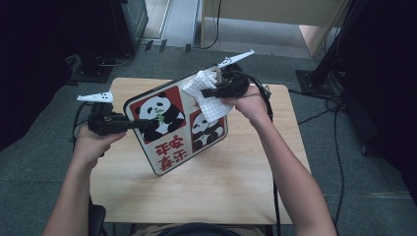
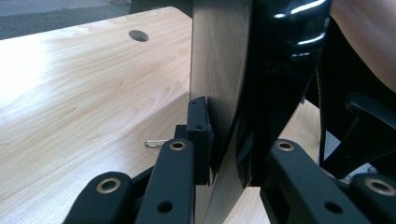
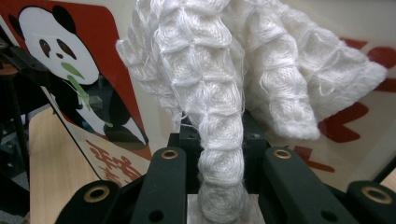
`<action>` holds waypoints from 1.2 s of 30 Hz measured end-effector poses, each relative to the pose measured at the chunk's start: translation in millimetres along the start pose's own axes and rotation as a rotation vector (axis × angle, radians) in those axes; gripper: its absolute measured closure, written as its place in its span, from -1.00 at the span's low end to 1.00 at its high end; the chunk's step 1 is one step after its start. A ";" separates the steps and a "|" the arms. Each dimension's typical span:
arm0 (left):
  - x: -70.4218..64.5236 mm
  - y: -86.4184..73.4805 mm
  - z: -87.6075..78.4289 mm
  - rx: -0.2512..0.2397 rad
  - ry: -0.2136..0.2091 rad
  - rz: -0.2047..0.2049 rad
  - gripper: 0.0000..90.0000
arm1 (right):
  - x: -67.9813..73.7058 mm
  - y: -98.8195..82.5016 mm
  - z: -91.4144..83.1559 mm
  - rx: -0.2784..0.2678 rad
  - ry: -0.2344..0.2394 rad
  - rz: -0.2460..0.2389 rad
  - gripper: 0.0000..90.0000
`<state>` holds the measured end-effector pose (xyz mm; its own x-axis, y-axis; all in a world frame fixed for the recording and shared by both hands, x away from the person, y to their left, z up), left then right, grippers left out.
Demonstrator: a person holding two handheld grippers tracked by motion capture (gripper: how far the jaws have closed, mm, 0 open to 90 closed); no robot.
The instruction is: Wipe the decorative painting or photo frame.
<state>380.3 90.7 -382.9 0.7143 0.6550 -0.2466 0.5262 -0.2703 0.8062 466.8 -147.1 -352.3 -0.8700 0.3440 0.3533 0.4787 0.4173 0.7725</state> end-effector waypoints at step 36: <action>0.1 1.6 1.2 0.004 -0.005 0.005 0.75 | -13.2 -47.0 6.6 -0.050 0.047 -0.001 0.71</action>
<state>381.8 89.4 -382.3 0.7191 0.6501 -0.2456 0.5248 -0.2763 0.8051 456.5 -165.7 -396.8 -0.8758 0.3032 0.3756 0.4719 0.3745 0.7981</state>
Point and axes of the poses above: each handheld gripper's, and its own axes: z roughly forward along the jaws, y roughly out of its top, x roughly to its left, the point moved 9 cm from there along z, roughly forward along the jaws, and after that the axes turned 14 degrees about y, right-handed, at the moved point
